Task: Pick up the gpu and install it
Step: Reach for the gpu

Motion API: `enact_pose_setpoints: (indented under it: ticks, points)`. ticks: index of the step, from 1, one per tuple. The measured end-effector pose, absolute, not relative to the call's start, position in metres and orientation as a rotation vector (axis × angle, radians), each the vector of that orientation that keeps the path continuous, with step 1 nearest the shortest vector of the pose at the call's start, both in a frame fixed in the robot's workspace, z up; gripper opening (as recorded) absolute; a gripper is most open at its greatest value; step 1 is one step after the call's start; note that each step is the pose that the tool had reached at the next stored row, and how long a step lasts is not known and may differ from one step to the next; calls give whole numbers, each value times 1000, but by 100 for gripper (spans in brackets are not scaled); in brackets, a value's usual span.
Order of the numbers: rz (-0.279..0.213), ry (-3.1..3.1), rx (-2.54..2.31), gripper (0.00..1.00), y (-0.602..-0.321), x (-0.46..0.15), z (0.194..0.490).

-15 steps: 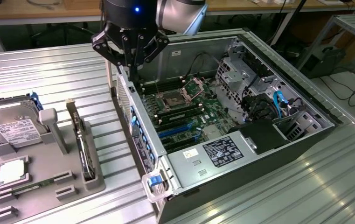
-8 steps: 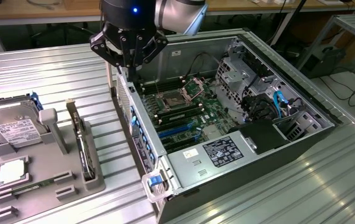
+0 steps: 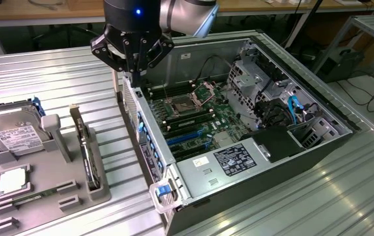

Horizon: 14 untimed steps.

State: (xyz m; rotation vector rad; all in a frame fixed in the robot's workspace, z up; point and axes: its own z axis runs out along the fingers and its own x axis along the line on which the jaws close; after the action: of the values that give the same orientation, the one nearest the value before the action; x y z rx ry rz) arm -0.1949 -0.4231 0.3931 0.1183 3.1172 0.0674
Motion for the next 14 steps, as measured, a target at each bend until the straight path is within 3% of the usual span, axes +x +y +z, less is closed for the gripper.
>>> enact_pose_setpoints:
  ticks: [14]
  points:
    - [67,3117,118,11,-428,-210,393]
